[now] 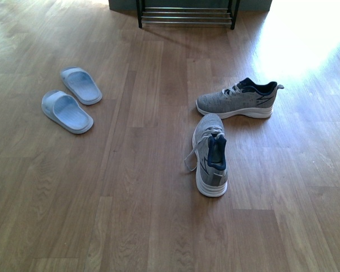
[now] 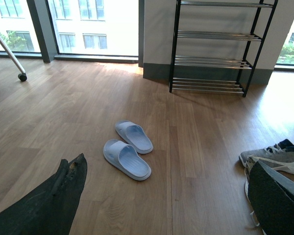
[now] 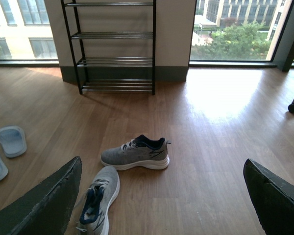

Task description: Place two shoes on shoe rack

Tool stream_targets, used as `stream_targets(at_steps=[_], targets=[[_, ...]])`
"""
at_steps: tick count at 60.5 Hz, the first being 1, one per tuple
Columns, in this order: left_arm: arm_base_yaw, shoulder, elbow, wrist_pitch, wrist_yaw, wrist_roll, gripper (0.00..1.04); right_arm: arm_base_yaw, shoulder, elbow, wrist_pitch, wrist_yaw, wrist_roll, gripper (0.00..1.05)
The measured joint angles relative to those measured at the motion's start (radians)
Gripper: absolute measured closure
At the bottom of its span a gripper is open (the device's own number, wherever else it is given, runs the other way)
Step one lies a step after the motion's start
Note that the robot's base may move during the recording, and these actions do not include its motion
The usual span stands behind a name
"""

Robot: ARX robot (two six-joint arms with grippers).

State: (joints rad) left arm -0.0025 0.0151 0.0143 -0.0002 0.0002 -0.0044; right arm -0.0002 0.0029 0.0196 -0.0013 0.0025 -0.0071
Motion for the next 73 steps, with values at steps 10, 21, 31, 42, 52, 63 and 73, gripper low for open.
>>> stream_targets(at_steps=[10, 21, 31, 42, 52, 63, 73], targets=[[0.0, 0.0, 0.0, 0.0, 0.0, 0.0, 0.09, 0.0, 0.0, 0.0, 0.0, 0.0, 0.0, 0.09], [0.0, 0.0, 0.0, 0.0, 0.0, 0.0, 0.09, 0.0, 0.0, 0.0, 0.0, 0.0, 0.0, 0.09], [0.0, 0.0, 0.0, 0.0, 0.0, 0.0, 0.09, 0.0, 0.0, 0.0, 0.0, 0.0, 0.0, 0.09], [0.0, 0.0, 0.0, 0.0, 0.0, 0.0, 0.09, 0.0, 0.0, 0.0, 0.0, 0.0, 0.0, 0.09], [0.0, 0.0, 0.0, 0.0, 0.0, 0.0, 0.09, 0.0, 0.0, 0.0, 0.0, 0.0, 0.0, 0.09], [0.0, 0.0, 0.0, 0.0, 0.0, 0.0, 0.09, 0.0, 0.0, 0.0, 0.0, 0.0, 0.0, 0.09], [0.0, 0.0, 0.0, 0.0, 0.0, 0.0, 0.09, 0.0, 0.0, 0.0, 0.0, 0.0, 0.0, 0.09]])
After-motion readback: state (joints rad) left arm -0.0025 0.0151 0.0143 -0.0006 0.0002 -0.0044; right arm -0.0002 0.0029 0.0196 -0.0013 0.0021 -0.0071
